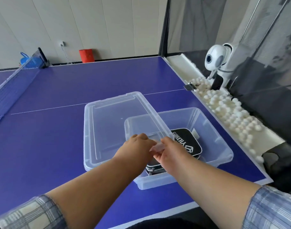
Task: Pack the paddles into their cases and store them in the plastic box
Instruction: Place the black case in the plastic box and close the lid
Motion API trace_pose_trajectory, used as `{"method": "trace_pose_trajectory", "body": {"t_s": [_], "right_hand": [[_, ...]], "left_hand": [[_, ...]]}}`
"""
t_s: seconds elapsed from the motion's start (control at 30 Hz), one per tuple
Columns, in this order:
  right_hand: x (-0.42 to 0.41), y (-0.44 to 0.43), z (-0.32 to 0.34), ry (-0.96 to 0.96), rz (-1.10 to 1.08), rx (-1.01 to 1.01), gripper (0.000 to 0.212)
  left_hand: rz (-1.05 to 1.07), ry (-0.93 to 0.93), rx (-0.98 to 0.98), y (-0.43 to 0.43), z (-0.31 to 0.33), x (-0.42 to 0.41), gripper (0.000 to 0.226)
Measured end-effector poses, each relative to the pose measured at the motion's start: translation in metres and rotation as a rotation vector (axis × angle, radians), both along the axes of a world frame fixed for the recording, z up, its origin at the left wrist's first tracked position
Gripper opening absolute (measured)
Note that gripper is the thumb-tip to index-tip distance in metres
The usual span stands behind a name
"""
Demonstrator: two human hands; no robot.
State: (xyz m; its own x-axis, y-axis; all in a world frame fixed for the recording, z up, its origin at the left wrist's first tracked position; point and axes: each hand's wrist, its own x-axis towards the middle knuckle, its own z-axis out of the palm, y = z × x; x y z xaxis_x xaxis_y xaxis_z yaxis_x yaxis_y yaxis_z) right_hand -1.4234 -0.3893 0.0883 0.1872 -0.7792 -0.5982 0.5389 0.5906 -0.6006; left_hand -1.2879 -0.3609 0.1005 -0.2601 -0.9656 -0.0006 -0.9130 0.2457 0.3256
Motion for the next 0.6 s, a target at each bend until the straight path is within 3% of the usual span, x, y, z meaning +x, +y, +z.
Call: {"method": "trace_pose_trajectory", "body": {"t_s": [0.3,0.5,0.6], "right_hand": [[-0.172,-0.077,-0.009,0.053,0.239,0.031,0.026],[-0.218,-0.114,-0.007,0.149,0.262,0.168,0.011],[-0.218,-0.122,-0.014,0.228,0.273,0.233,0.012]], "left_hand": [[0.013,-0.001,0.059,-0.059,-0.003,-0.172,0.011],[0.113,0.081,0.225,-0.08,-0.005,-0.22,0.024],[0.117,0.001,0.295,-0.091,-0.017,-0.232,0.035]]}}
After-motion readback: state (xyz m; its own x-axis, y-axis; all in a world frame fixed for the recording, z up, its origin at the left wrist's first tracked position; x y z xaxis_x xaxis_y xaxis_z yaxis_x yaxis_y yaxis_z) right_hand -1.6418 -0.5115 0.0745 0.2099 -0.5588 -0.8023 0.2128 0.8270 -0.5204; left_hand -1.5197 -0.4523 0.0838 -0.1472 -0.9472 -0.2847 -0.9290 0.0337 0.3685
